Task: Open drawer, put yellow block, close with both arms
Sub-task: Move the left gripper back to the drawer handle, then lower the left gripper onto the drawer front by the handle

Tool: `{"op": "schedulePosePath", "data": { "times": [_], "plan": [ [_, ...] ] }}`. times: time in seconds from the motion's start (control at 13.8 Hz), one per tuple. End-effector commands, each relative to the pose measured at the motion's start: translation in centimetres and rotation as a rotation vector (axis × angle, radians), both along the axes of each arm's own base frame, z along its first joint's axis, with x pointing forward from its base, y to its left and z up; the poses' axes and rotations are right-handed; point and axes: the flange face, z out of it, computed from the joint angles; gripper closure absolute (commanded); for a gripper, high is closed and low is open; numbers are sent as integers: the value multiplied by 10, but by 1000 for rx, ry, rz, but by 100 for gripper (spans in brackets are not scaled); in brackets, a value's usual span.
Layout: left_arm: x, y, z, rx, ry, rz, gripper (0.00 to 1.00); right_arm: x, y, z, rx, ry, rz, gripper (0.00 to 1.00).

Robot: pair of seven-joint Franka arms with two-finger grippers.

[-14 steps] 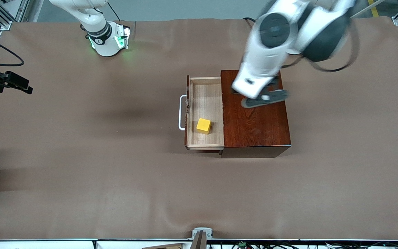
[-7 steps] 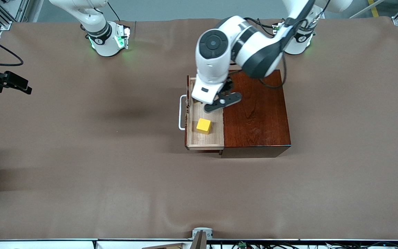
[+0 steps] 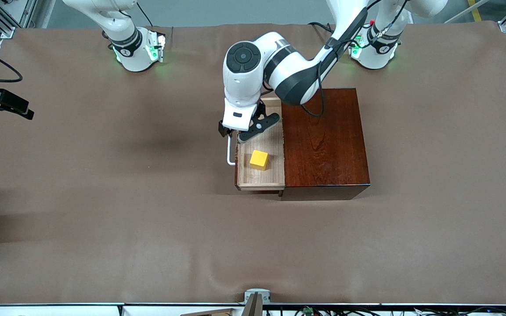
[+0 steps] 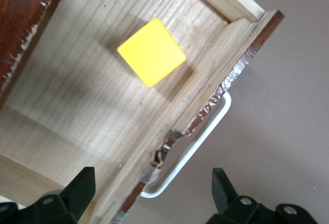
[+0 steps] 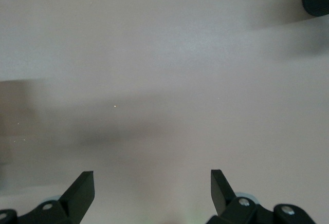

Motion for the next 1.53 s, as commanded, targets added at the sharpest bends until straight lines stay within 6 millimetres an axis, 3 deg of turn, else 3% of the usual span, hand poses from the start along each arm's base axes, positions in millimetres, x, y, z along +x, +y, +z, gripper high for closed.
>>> {"op": "schedulePosePath", "data": {
  "times": [0.0, 0.44, 0.87, 1.24, 1.45],
  "plan": [
    [-4, -19, 2, -51, -22, 162, 0, -1, -4, 6, -6, -3, -10, 0],
    [-14, -33, -5, -74, 13, 454, 0, -1, -5, 10, -7, -10, -15, 0],
    [-9, -38, -29, -86, 69, 873, 0, -1, -6, 10, -6, -12, -21, 0],
    [-14, -52, -57, -97, 43, 949, 0, 0, -4, 9, -6, -10, -17, 0],
    [-19, -53, -61, -69, -5, 960, 0, 1, -1, 8, -16, -13, -2, 0]
  ]
}}
